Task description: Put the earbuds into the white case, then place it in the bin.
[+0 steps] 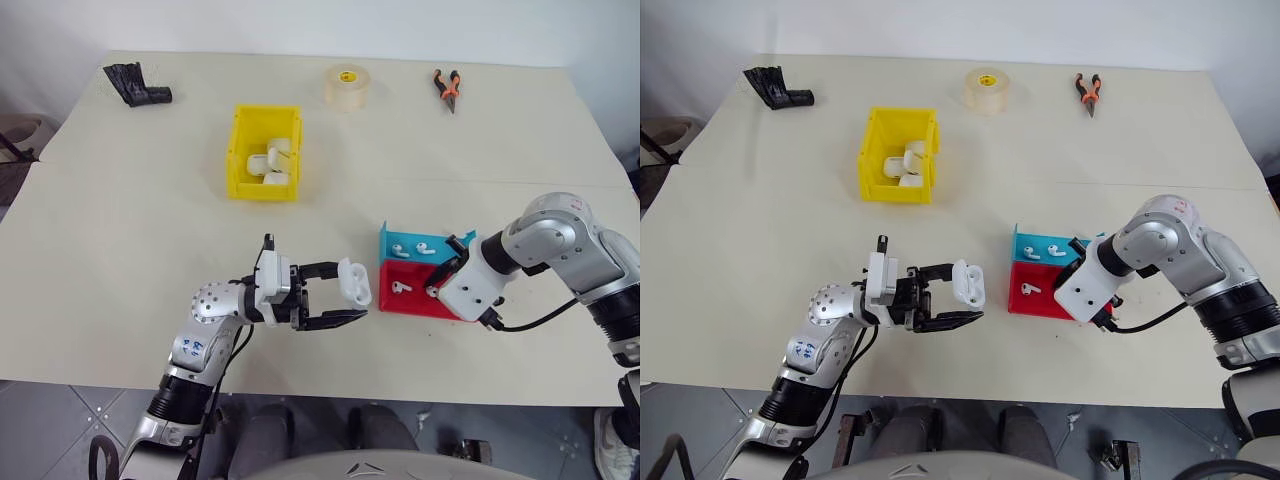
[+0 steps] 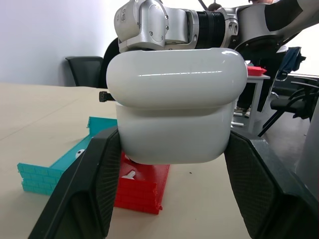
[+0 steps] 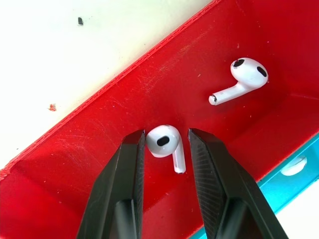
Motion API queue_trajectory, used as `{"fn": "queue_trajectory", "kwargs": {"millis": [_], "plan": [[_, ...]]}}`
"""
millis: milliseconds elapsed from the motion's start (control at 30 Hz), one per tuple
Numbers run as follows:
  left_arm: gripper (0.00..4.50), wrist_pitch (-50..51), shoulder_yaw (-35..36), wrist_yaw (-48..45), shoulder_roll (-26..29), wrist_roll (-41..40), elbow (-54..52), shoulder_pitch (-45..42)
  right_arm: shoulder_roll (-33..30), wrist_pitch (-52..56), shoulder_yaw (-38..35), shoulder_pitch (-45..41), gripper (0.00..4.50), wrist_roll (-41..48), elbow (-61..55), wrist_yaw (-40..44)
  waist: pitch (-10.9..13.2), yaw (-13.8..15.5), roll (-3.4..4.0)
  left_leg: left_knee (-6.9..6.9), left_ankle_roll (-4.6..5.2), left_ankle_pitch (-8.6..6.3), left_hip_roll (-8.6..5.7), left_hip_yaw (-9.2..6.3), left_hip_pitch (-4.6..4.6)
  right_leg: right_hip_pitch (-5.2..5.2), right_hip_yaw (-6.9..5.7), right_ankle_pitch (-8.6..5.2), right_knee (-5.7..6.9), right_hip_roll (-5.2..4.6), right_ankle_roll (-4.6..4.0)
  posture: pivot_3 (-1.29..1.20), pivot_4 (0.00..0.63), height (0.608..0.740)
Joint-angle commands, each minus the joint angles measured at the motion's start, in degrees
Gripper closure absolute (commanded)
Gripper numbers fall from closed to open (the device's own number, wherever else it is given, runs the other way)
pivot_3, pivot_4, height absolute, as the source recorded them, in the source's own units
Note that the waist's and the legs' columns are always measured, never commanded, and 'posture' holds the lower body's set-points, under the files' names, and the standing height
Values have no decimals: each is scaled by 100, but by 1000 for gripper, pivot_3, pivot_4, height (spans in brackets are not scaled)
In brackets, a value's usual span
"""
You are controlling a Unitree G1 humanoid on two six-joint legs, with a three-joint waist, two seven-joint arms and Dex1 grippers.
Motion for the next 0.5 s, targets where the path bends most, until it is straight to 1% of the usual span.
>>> {"fn": "queue_trajectory", "kwargs": {"millis": [33, 133, 233, 300, 333, 433, 500], "plan": [[1745, -41, 13, 37, -45, -116, -272, 0, 34, -120, 139, 68, 3079, -48, 21, 98, 0, -1, 0, 0, 0, 0, 0, 0, 0, 0, 0, 0, 0, 0, 0, 0, 150, 740], [1745, -43, 14, 43, -43, -111, -279, 6, 33, -157, 156, 61, 3079, -80, 77, 115, 0, 0, 0, 0, 0, 0, 0, 0, 0, 1, 0, 0, 0, 0, 0, 0, 150, 740], [1745, -47, 21, 54, -40, -108, -286, 8, 46, -155, 153, 71, 3685, -59, 104, 132, 0, -2, 0, 0, 0, 0, 0, -1, 0, 1, 0, 0, 0, 0, 0, 0, 150, 740], [1745, -48, 24, 63, -36, -108, -291, 9, 69, -138, 143, 88, 4315, -25, 95, 110, 0, -5, 0, 0, 0, 0, 0, 0, 1, 2, 0, 0, -1, 0, 0, 0, 150, 740], [1745, -49, 24, 67, -32, -109, -293, 8, 78, -127, 143, 93, 4478, -23, 84, 97, 0, -7, 0, 0, 0, 0, 0, 0, 1, 1, 0, 0, -1, 0, 0, 0, 150, 740], [1745, -53, 19, 75, -29, -109, -304, 17, 96, -82, 123, 134, 4478, -6, 22, 54, 0, -3, 0, 0, 0, 0, 1, -1, 2, 2, -1, 0, 0, 1, 0, 0, 150, 740], [1745, -52, 18, 78, -28, -110, -308, 17, 84, -275, 106, 149, 4478, -238, -18, -170, 0, -3, 0, 0, 0, 0, 1, 0, 2, 4, 0, 0, -1, 0, 0, 0, 150, 740]]}}
